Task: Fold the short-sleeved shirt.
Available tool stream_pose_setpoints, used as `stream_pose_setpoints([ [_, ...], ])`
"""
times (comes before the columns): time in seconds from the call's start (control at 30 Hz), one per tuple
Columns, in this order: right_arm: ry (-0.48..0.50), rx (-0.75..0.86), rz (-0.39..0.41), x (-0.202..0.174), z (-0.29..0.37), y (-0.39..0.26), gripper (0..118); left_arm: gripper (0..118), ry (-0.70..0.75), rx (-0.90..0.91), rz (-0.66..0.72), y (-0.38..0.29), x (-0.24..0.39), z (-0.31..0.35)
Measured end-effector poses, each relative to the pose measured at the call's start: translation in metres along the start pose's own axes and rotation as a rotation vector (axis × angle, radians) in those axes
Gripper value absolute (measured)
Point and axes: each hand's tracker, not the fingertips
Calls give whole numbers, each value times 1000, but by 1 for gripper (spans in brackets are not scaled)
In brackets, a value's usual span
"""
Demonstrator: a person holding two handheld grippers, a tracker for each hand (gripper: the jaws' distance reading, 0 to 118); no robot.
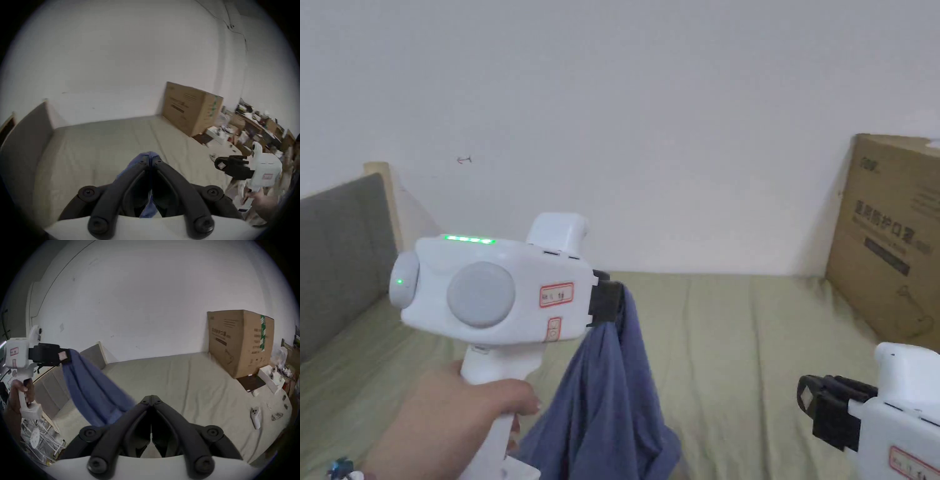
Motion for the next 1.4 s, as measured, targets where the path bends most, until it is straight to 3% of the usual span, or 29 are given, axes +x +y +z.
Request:
stream_pose_setpoints([
  [0.1,-56,-4,-6,18,6,-4,0,1,-66,-160,41,-16,23,-58],
  [0.27,-89,-69,-93,49,0,-25,0,3,-186,-523,211,-88,30,-173],
  [0.3,-100,-88,-100,53,-3,-31,0,11,-227,-583,273,-105,30,-189],
  [0.33,-108,-109,-104,57,-7,-36,0,32,-262,-634,322,-120,30,-201],
  [0.37,-115,-132,-110,60,-10,-41,0,79,-295,-661,371,-135,30,-211],
  [0.4,-118,-153,-115,63,-13,-46,0,103,-317,-683,401,-149,31,-217],
  [0.43,-121,-168,-120,66,-16,-50,0,105,-316,-674,413,-157,33,-217],
  [0.6,-143,-189,-137,74,-25,-60,0,103,-306,-542,394,-152,21,-189],
  [0.83,-144,-98,-178,70,-19,-54,0,95,-14,9,292,-117,-17,-67],
  [0.87,-137,-84,-180,69,-18,-53,0,76,6,47,295,-122,-22,-53],
  [0.93,-125,-63,-181,67,-16,-52,0,7,67,46,295,-133,-29,-33],
  [0.97,-124,-52,-179,65,-16,-52,0,0,113,54,296,-142,-32,-25],
  [1.17,-115,-18,-165,62,-22,-50,0,0,232,-47,292,-170,-48,-23],
  [1.27,-114,-38,-167,62,-31,-52,0,0,196,-227,404,-176,-75,-61],
  [1.3,-111,-46,-169,62,-34,-53,0,4,170,-273,449,-170,-91,-81],
  [1.33,-110,-55,-170,63,-36,-55,0,20,146,-310,475,-173,-103,-97],
  [1.37,-108,-65,-170,64,-39,-56,0,66,164,-353,484,-178,-112,-115],
  [1.4,-109,-76,-170,65,-41,-58,0,102,189,-403,472,-185,-120,-135],
])
